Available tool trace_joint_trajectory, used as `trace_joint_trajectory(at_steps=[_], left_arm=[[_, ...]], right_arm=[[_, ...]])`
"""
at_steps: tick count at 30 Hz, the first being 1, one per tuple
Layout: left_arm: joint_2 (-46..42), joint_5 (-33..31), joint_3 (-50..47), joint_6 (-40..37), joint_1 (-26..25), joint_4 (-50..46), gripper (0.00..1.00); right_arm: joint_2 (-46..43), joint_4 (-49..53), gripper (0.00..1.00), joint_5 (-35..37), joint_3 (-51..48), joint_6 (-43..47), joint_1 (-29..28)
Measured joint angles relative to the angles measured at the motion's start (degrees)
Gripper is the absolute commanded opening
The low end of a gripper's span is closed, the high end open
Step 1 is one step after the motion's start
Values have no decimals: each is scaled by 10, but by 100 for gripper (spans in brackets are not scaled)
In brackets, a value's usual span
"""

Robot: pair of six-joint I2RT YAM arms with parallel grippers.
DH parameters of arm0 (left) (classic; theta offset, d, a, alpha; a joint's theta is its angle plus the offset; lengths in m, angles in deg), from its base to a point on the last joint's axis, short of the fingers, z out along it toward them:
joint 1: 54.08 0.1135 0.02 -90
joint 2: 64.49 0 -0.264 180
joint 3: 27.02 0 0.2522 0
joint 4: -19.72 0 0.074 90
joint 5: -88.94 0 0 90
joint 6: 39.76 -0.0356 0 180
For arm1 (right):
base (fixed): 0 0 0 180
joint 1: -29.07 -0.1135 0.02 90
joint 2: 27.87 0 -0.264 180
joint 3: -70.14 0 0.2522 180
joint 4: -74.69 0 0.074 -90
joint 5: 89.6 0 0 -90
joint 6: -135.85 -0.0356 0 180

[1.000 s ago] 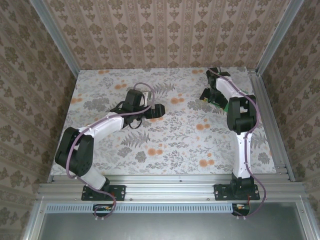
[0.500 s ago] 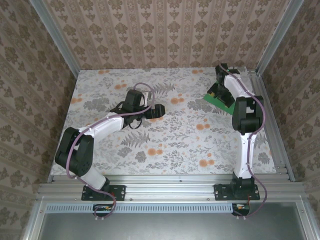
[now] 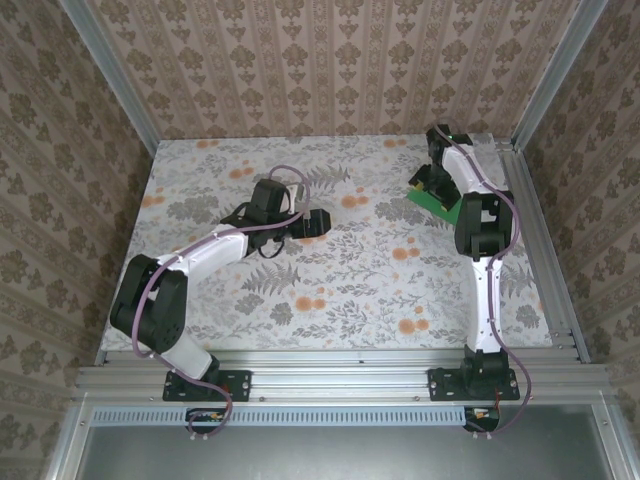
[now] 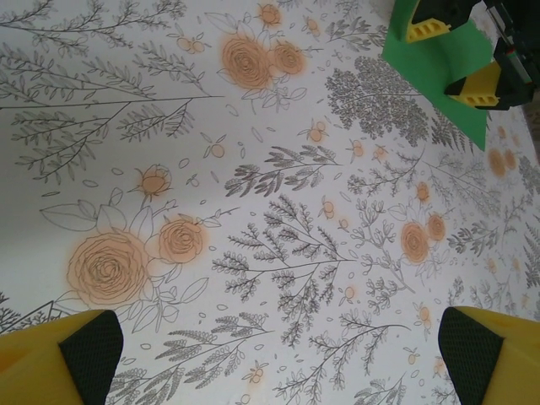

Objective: Fold a paper plane with a square sheet of paper (pick it up from the middle)

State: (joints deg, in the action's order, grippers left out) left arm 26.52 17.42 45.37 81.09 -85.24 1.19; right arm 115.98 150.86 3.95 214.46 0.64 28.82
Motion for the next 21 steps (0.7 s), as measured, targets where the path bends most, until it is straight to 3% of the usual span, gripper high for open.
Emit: trace_joint_trajectory(at_steps=[1, 7, 10, 16, 21], left_arm=[[0, 1, 1, 0, -1, 0, 100], [0, 5, 6, -1, -6, -2, 100], [0, 6, 6, -3, -7, -2, 100], [0, 9, 6, -11, -7, -2, 100], [-8, 8, 1, -20, -6, -2, 100]], right_arm=[[6, 11, 84, 0, 11, 2, 0], [60, 83, 78, 4, 102, 23, -6], [69, 104, 81, 2, 117, 32, -16], [69, 131, 82, 2, 114, 37, -50], [29, 115, 82, -2, 36, 42, -83]])
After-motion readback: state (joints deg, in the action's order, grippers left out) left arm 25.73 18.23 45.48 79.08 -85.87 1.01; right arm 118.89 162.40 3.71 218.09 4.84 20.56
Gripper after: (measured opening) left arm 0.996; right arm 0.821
